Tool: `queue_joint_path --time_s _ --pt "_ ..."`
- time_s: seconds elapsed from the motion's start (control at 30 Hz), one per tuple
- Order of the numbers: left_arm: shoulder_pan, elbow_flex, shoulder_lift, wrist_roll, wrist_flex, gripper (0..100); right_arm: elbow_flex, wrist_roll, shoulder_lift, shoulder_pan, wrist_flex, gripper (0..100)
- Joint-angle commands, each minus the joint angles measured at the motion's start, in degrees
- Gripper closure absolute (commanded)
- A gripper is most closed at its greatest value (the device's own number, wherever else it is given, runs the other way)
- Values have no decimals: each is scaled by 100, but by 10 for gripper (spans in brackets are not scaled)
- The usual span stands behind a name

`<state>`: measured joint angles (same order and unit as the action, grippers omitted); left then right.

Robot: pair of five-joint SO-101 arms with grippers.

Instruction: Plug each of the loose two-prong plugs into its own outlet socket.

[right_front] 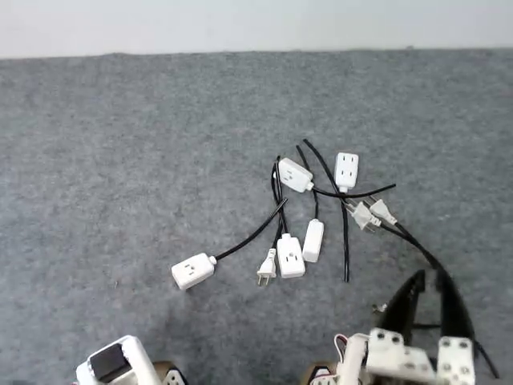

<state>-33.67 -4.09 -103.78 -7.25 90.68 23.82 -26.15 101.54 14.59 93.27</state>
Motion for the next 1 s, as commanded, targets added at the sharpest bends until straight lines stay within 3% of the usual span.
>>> queue_joint_path --time_s 0.0,0.1,0.2,0.37,0.53,0.63,0.77,0.97 --pt "18 -1815 -18 88 -897 961 229 202 -435 -40 -101 760" --pt "193 -3029 -18 387 -1635 845 519 229 -690 -40 -426 737" --pt "985 -4084 -18 800 -2084 762 1011 229 -945 -171 -796 753" --pt "2444 -5464 -18 2224 -2075 761 1899 229 -1367 -954 -1033 758" --pt "2620 -6484 -18 3121 -2040 761 1978 185 -1868 -1569 -989 758" --pt "2743 -6835 -18 3385 -2066 761 2154 158 -2396 -2132 -989 753" --pt "3420 -7248 -18 3631 -2040 761 2286 -105 -3512 -3037 -1033 754" --pt "4079 -7811 -18 3763 -2171 759 2303 114 -4989 -3380 -1745 755"
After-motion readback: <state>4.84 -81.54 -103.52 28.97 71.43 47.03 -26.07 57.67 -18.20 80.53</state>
